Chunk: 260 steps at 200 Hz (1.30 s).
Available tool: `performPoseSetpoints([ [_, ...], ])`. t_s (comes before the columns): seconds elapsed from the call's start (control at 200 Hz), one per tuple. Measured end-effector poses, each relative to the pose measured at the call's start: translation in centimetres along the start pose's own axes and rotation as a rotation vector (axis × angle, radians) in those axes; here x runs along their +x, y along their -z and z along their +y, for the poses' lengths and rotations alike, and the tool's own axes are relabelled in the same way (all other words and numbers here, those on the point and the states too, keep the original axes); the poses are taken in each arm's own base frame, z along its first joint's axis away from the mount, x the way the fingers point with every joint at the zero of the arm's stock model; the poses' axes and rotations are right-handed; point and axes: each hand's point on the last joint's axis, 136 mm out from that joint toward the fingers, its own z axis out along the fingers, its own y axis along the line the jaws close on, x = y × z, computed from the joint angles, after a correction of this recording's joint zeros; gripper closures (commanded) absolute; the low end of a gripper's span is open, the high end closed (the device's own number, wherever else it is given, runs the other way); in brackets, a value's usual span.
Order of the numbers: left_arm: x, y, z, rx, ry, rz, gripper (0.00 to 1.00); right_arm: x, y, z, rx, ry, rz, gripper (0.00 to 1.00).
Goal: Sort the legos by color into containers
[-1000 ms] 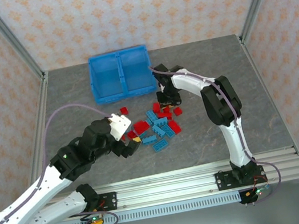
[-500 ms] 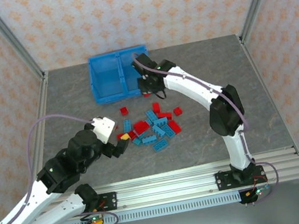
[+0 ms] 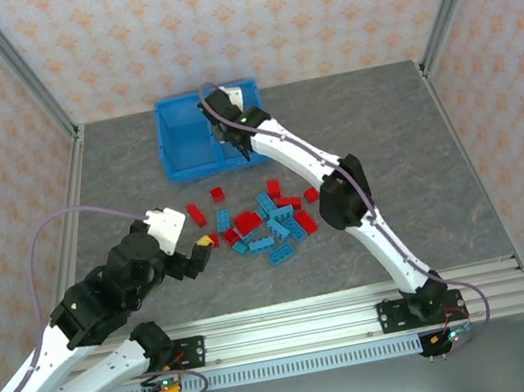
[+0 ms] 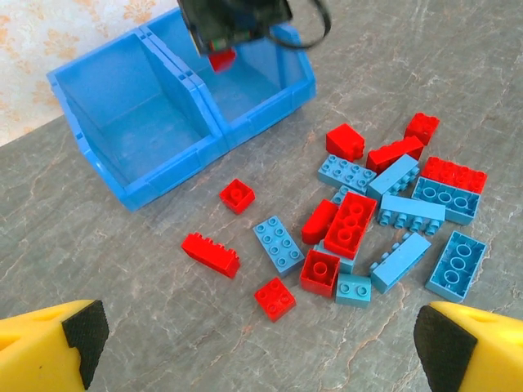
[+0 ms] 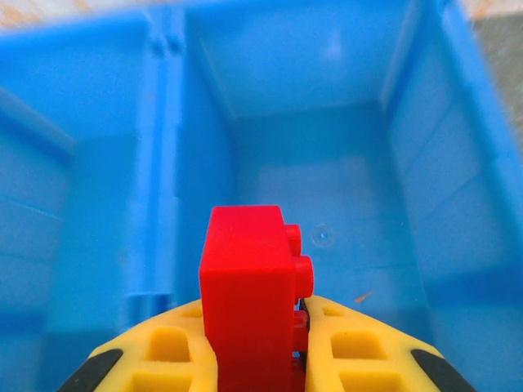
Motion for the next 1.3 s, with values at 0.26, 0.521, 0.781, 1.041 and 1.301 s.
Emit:
performPoseSetpoints([
  [0.26,0.5,0.2,0.3,-0.010,-0.003,-0.009,0.00,4.4,-6.4,-1.9,-0.022,-0.018,0.140,0.61],
  [0.521,0.9,-0.4,0.1,-0.013,-0.018,0.019,0.00,1.9,-5.0,-0.5,-0.086,-0.044,0.094,0.55],
  [0.781,0.8,-3.3,-1.9,0.043,-0.072,0.081,0.00,-2.9,4.4,-1.6,-0.100,-0.072,0.049,0.54],
  [1.041,1.1,-6.3,-4.7,0.147,-0.118,0.145,0.00,-2.0,17.3,-6.5,-0.098,-0.120,0.023,0.52],
  [1.301,0.6,-6.3,-5.6,0.204,-0.102,0.123,0.00,7.7,13.3,-9.3,0.005,-0.093,0.237,0.44],
])
